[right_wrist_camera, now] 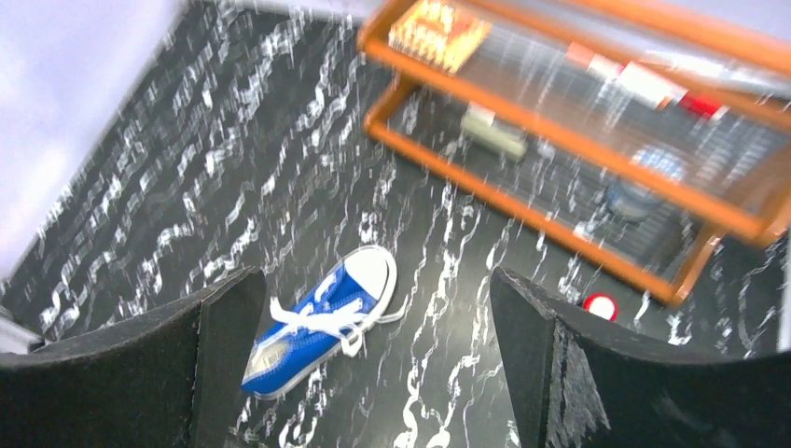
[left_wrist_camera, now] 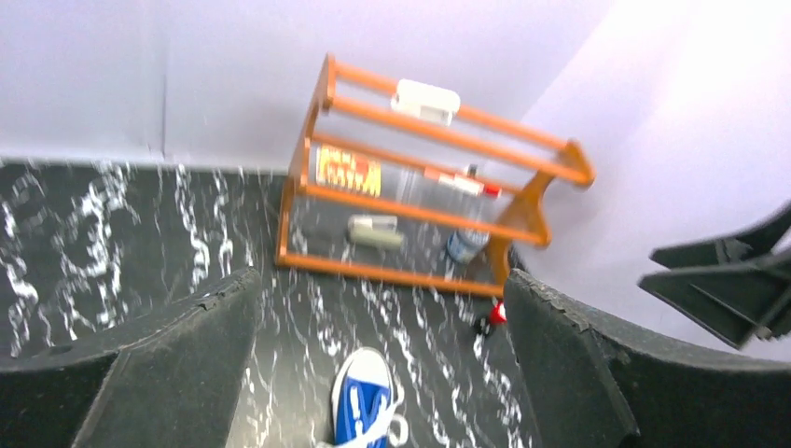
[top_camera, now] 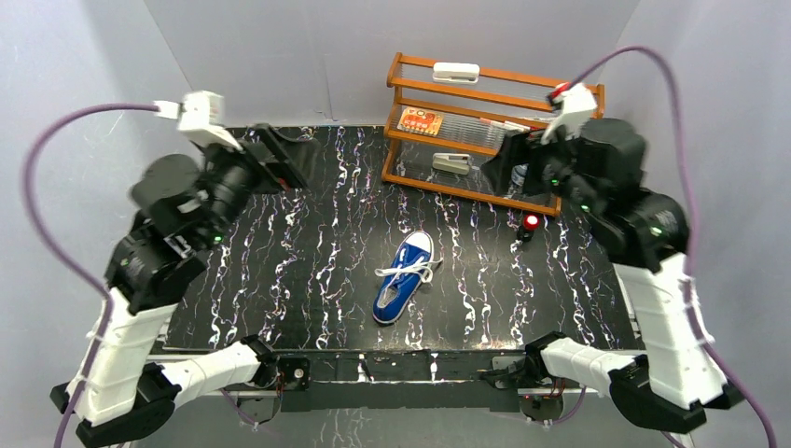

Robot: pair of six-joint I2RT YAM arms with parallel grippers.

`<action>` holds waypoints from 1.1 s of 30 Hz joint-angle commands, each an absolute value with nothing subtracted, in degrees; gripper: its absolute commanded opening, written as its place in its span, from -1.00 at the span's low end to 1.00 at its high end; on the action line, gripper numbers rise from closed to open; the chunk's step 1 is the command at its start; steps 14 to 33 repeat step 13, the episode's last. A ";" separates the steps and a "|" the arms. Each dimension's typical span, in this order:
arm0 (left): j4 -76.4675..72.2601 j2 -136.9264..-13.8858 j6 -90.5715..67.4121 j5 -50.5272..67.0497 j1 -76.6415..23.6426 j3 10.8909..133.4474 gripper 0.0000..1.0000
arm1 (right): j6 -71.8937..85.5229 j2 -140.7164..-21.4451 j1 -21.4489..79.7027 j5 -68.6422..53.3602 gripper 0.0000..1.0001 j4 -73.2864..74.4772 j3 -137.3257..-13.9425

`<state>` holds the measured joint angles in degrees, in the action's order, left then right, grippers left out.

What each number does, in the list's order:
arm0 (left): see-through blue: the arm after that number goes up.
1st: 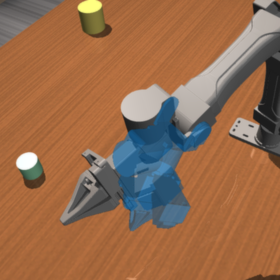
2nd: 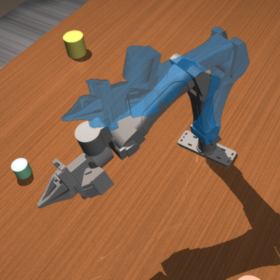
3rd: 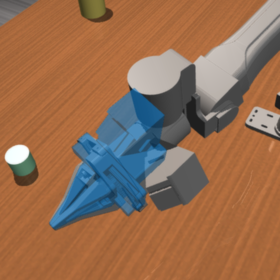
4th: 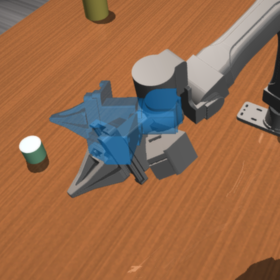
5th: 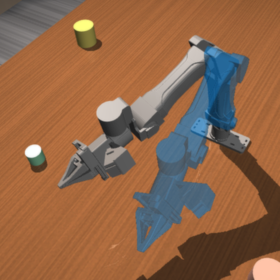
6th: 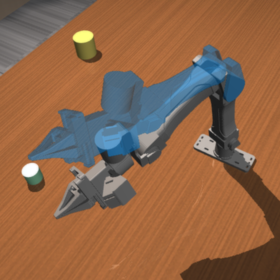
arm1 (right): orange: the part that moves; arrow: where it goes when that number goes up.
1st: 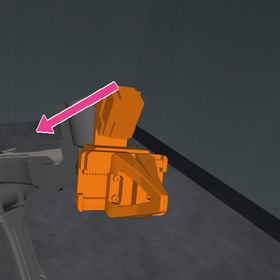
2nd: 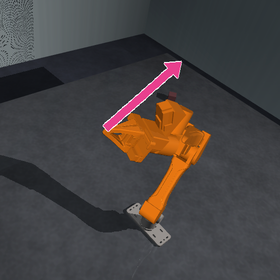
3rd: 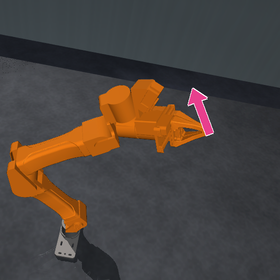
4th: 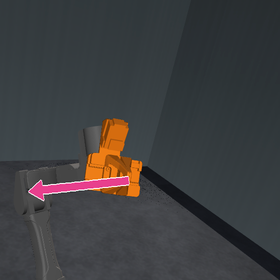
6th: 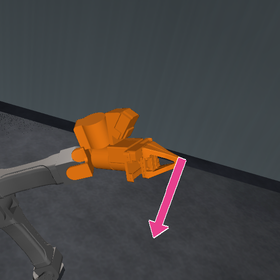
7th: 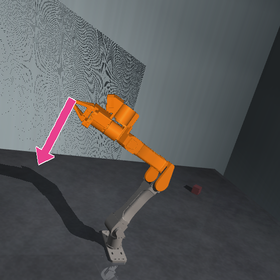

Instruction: Tie the shoes

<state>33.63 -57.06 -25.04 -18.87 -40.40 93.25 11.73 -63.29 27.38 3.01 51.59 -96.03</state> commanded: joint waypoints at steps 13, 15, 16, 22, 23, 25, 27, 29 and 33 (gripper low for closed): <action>32.51 -55.50 -9.86 -28.82 -40.17 102.10 0.97 | 11.80 -64.25 27.21 11.82 0.97 60.30 -115.95; 32.51 -55.50 -9.86 -28.82 -40.17 102.10 0.97 | 11.80 -64.25 27.21 11.82 0.97 60.30 -115.95; 32.51 -55.50 -9.86 -28.82 -40.17 102.10 0.97 | 11.80 -64.25 27.21 11.82 0.97 60.30 -115.95; 32.51 -55.50 -9.86 -28.82 -40.17 102.10 0.97 | 11.80 -64.25 27.21 11.82 0.97 60.30 -115.95; 32.51 -55.50 -9.86 -28.82 -40.17 102.10 0.97 | 11.80 -64.25 27.21 11.82 0.97 60.30 -115.95; 32.51 -55.50 -9.86 -28.82 -40.17 102.10 0.97 | 11.80 -64.25 27.21 11.82 0.97 60.30 -115.95; 32.51 -55.50 -9.86 -28.82 -40.17 102.10 0.97 | 11.80 -64.25 27.21 11.82 0.97 60.30 -115.95; 32.51 -55.50 -9.86 -28.82 -40.17 102.10 0.97 | 11.80 -64.25 27.21 11.82 0.97 60.30 -115.95; 32.51 -55.50 -9.86 -28.82 -40.17 102.10 0.97 | 11.80 -64.25 27.21 11.82 0.97 60.30 -115.95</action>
